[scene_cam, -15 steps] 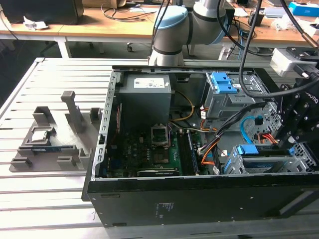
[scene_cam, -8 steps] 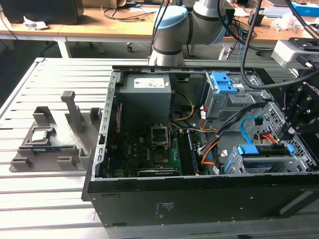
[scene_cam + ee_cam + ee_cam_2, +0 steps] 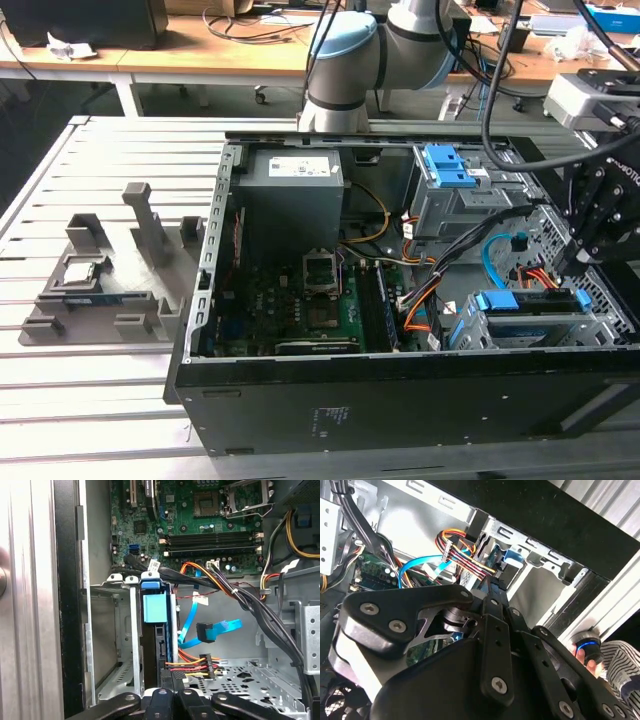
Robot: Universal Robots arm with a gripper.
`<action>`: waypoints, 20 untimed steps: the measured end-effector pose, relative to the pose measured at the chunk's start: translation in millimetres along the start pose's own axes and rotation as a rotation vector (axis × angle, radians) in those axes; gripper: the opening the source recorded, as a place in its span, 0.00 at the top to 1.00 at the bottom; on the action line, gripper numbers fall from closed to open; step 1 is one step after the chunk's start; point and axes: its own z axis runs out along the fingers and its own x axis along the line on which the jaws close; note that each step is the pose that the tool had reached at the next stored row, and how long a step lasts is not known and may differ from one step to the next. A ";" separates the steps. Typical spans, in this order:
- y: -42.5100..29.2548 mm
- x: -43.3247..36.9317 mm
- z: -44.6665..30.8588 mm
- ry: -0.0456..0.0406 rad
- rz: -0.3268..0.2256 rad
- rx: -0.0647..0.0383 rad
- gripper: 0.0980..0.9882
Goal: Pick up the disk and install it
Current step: 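Insert the first disk wire, then insert the second disk wire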
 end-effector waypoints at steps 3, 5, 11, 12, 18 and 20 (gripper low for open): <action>0.1 0.5 -5.5 -0.0001 0.000 0.000 0.99; 0.2 0.9 -10.2 -0.0003 0.000 0.000 0.99; 0.4 2.4 -26.7 -0.0004 0.000 0.000 0.99; 0.4 2.4 -26.9 -0.0004 0.000 0.000 0.99; 0.5 2.6 -28.9 -0.0003 0.000 0.000 0.99; 0.5 2.6 -29.7 -0.0002 0.000 0.000 0.99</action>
